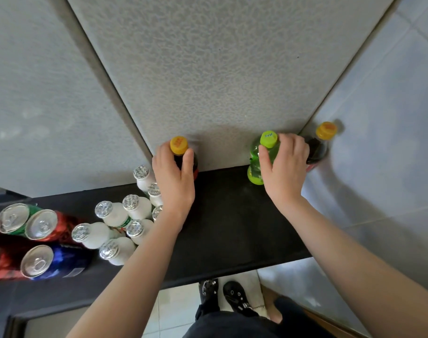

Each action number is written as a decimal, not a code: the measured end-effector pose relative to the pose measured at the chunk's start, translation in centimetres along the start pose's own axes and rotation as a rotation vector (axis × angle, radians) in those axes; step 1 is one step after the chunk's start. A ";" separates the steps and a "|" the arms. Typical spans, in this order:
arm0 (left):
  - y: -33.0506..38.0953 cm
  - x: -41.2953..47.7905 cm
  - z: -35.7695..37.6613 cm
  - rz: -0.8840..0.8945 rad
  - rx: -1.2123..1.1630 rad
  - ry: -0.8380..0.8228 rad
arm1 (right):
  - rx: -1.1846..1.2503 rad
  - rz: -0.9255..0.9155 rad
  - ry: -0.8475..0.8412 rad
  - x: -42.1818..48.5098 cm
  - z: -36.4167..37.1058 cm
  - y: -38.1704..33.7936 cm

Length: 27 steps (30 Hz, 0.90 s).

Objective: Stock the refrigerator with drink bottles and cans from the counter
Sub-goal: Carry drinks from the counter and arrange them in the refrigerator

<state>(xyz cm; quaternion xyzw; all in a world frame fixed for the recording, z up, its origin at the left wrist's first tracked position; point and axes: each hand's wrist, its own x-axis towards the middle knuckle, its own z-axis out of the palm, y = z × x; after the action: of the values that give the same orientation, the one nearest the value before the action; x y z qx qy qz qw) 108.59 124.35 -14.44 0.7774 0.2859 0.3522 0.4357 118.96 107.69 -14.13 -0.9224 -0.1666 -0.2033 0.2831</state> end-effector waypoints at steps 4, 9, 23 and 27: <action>0.7 -0.2 0.2 -0.056 -0.009 0.033 | 0.168 0.012 -0.086 -0.6 0.4 -0.1; 1.8 -1.4 -0.4 -0.125 -0.181 0.080 | 0.195 -0.043 -0.120 -0.2 0.3 0.5; 4.2 -9.5 -9.7 -0.401 -0.355 0.171 | 0.680 0.032 -0.201 -5.8 -3.7 -2.7; 4.3 -13.1 -12.9 -0.423 -0.368 0.308 | 0.817 -0.146 -0.365 -7.0 -5.3 -5.0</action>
<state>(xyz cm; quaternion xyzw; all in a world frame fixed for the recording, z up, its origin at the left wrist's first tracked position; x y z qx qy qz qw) 91.20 118.73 -9.78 0.5466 0.4353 0.4133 0.5839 109.30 107.11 -11.16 -0.7415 -0.3451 0.0258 0.5748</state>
